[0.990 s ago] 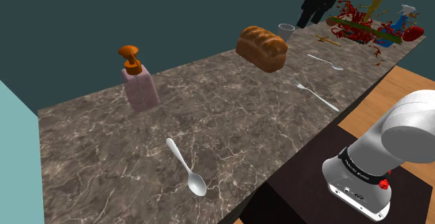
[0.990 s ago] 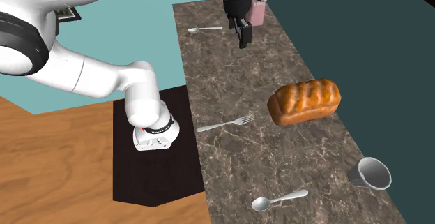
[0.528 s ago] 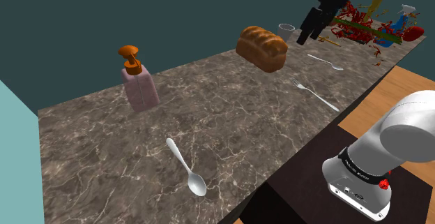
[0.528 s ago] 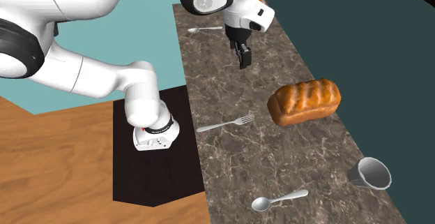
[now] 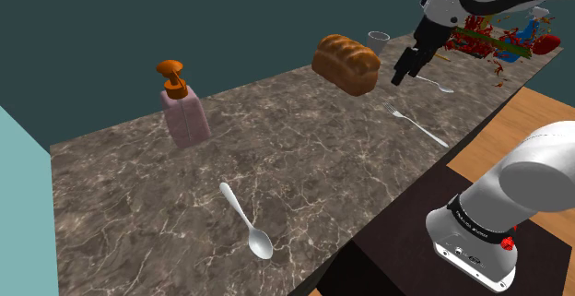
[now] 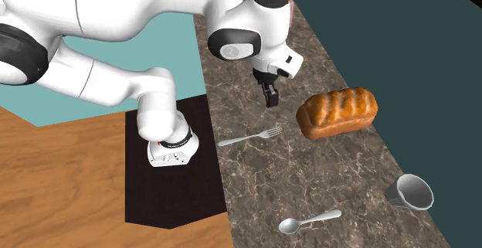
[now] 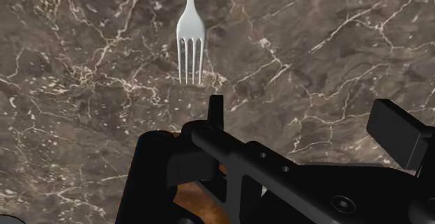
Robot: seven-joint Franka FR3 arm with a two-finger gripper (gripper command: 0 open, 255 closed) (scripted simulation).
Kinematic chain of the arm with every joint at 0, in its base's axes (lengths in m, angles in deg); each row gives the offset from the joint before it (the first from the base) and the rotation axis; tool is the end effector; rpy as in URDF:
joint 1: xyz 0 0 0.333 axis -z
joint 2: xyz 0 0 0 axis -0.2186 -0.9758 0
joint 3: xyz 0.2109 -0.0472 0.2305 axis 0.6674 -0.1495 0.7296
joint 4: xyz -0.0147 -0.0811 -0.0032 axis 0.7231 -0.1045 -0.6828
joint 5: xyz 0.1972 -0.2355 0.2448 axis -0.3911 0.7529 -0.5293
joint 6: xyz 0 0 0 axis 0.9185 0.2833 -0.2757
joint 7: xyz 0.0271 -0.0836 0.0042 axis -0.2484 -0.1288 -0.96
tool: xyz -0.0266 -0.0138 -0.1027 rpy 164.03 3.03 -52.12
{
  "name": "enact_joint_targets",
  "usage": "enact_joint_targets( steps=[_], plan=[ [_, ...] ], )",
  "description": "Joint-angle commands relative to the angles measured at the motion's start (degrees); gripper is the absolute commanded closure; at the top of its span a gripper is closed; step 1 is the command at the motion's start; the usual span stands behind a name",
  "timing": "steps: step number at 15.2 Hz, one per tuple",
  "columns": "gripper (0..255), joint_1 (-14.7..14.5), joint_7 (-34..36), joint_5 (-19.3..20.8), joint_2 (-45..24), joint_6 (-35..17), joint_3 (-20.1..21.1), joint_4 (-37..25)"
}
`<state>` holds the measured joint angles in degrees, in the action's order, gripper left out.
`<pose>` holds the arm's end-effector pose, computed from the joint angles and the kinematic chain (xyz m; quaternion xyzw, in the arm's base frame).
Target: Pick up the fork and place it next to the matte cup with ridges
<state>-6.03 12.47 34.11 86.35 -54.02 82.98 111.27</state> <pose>0.3256 -0.0596 0.4757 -0.9987 0.0119 -0.0453 0.0203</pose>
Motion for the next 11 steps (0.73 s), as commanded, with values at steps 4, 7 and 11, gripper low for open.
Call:
enact_joint_targets(
  steps=[4, 7, 11],
  plan=[
    [0, 3.0, -3.0, 2.9, -2.5, -8.4, -3.4, 6.5],
    [0, 4.9, -4.8, 4.7, -5.6, -13.9, -5.5, 9.3],
    [0, 5.9, -5.9, 5.8, -9.2, -19.5, -7.0, 11.5]
  ],
)
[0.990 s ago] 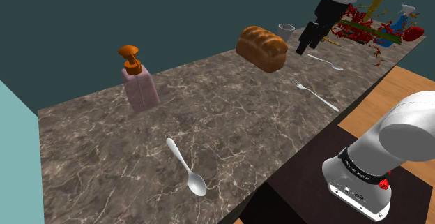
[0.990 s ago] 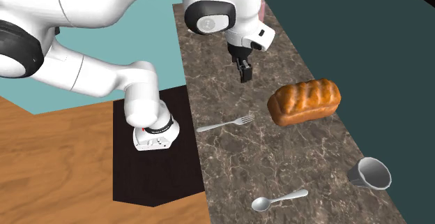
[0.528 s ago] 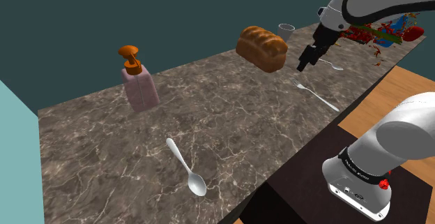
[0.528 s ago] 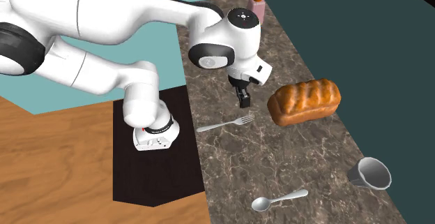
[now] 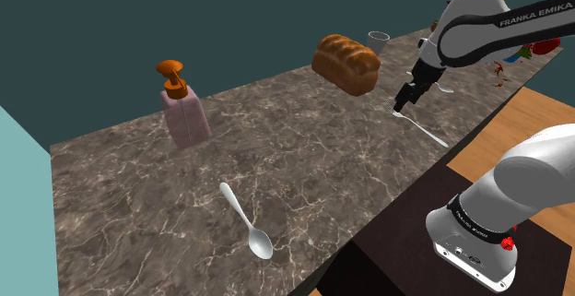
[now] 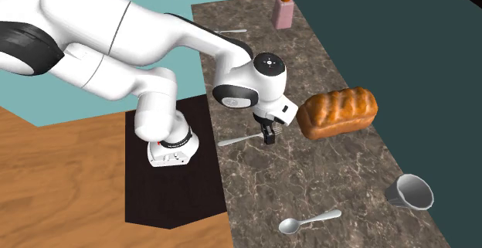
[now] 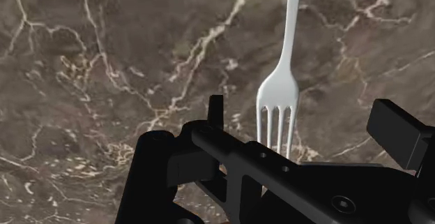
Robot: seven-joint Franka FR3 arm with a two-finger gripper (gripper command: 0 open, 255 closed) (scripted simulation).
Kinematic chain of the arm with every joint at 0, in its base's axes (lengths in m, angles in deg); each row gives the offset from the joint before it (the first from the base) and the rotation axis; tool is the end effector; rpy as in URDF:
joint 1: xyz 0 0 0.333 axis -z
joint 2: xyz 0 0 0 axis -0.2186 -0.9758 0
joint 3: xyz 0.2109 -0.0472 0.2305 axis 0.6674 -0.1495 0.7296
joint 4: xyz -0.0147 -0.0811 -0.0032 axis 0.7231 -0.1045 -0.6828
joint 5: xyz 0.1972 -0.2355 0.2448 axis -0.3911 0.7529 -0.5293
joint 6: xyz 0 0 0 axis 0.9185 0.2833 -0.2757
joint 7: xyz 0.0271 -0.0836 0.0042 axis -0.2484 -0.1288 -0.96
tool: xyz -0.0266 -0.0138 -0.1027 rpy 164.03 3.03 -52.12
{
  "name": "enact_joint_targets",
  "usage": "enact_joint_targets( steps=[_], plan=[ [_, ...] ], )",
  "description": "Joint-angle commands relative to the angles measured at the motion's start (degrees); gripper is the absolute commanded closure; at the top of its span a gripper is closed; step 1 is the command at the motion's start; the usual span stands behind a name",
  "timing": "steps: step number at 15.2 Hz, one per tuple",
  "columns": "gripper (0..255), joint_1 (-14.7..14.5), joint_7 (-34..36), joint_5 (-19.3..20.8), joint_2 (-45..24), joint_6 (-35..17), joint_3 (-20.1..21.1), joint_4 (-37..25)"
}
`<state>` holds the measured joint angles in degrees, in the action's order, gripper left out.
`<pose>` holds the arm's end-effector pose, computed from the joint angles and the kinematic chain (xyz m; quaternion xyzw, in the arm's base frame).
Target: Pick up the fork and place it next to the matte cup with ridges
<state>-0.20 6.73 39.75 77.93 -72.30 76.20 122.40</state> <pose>0.3109 -0.1255 0.3628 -0.9988 0.0347 -0.0328 0.0089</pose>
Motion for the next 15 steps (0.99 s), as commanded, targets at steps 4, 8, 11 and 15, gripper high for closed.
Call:
enact_joint_targets(
  steps=[4, 8, 11, 15],
  plan=[
    [0, -0.1, -0.3, 0.1, -3.8, -5.7, -0.6, 1.8],
    [0, -0.3, -0.3, 0.1, -5.1, -7.4, -0.7, 2.3],
    [0, -0.3, -0.3, 0.1, -5.1, -7.4, -0.7, 2.3],
    [255, -0.3, -0.3, 0.1, -5.1, -7.4, -0.7, 2.3]
  ],
)
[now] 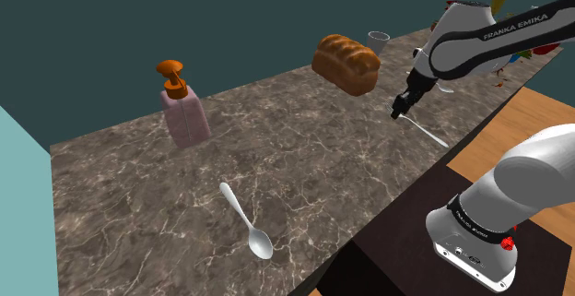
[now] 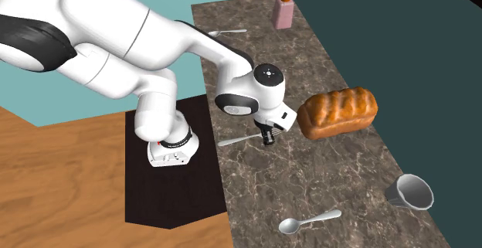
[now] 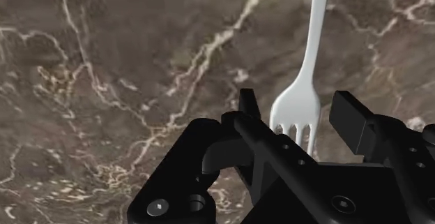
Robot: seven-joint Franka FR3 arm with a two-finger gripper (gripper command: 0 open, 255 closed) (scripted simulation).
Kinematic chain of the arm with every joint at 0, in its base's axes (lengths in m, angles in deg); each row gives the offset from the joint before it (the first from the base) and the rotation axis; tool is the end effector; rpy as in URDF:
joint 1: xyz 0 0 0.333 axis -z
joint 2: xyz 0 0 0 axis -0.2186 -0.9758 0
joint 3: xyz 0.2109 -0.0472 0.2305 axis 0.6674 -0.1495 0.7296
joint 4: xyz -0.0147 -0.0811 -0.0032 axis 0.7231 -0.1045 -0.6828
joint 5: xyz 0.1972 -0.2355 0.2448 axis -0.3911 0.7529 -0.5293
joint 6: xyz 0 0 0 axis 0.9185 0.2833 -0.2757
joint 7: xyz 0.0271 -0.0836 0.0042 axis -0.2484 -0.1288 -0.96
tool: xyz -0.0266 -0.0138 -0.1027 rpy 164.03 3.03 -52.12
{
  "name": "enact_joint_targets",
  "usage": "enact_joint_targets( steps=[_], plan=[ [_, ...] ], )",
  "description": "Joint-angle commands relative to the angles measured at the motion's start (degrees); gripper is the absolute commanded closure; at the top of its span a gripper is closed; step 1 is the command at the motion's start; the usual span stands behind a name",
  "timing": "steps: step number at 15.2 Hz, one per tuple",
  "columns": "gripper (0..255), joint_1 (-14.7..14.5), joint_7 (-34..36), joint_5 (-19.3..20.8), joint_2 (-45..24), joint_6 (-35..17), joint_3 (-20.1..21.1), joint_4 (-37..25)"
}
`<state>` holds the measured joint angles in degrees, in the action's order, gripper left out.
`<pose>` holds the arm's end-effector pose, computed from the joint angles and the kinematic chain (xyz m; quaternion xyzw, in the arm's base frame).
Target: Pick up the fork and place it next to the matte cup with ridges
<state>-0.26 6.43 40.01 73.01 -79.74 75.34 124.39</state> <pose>0.3138 -0.1288 0.3310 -0.9986 0.0367 -0.0370 0.0064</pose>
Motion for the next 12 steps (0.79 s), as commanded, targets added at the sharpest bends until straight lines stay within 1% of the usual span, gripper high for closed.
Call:
enact_joint_targets(
  steps=[1, 8, 12],
  plan=[
    [255, -0.2, 0.0, -0.2, -0.2, 0.0, 0.1, 0.3],
    [255, -0.2, 0.0, -0.2, -0.2, 0.0, 0.1, 0.3],
    [255, -0.1, 0.2, -0.2, 2.7, 4.4, 0.5, -1.2]
  ],
)
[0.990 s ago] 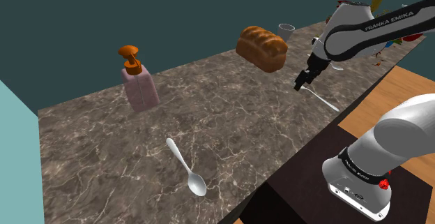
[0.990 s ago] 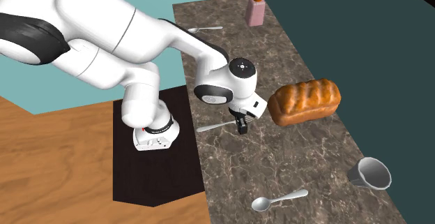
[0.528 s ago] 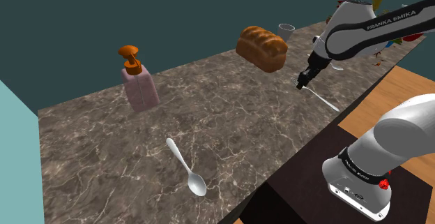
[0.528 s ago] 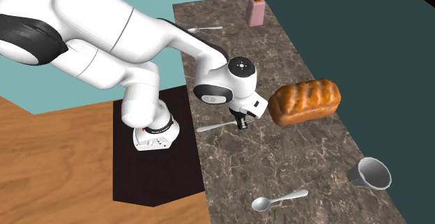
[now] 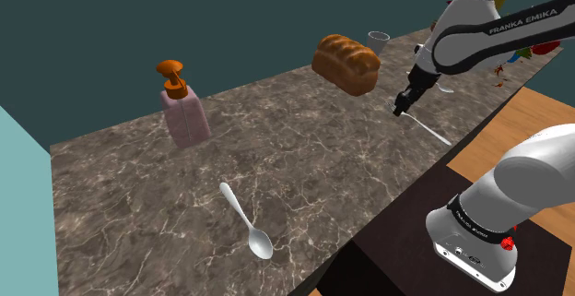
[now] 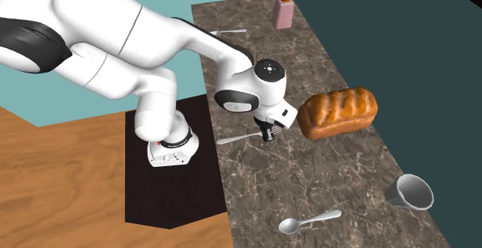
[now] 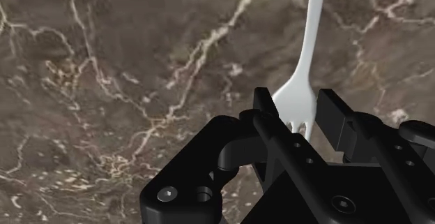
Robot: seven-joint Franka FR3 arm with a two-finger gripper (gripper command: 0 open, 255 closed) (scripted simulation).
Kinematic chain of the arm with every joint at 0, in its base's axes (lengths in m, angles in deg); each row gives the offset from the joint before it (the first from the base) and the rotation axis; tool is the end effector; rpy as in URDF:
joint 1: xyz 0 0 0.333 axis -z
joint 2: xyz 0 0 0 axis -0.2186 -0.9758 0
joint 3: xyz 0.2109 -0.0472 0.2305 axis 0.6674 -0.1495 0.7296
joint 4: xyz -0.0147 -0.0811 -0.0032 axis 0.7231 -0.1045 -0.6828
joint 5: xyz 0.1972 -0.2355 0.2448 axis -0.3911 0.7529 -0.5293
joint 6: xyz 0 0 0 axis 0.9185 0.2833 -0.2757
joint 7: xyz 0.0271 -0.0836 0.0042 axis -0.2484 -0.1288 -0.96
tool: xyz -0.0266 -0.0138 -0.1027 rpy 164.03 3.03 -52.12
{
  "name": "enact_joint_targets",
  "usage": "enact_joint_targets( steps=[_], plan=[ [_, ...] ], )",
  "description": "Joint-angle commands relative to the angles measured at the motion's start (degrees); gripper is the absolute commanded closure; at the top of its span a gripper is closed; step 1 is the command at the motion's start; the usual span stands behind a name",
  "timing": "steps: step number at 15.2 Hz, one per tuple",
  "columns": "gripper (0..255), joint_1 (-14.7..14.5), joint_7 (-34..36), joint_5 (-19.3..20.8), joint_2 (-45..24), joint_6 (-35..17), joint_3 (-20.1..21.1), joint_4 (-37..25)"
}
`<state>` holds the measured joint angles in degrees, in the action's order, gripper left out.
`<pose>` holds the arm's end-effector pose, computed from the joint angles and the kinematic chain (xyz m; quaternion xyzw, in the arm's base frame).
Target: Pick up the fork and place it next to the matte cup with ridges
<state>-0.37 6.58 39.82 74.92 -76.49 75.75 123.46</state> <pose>0.3137 -0.1267 0.3439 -0.9988 0.0351 -0.0337 0.0081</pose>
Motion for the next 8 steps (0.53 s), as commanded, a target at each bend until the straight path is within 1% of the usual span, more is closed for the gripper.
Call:
enact_joint_targets(
  steps=[1, 8],
  plan=[
    [255, 0.1, 0.1, 0.0, 1.5, 2.2, 0.2, -0.7],
    [255, 0.1, 0.4, -0.2, 5.3, 9.4, 0.9, -4.0]
  ],
)
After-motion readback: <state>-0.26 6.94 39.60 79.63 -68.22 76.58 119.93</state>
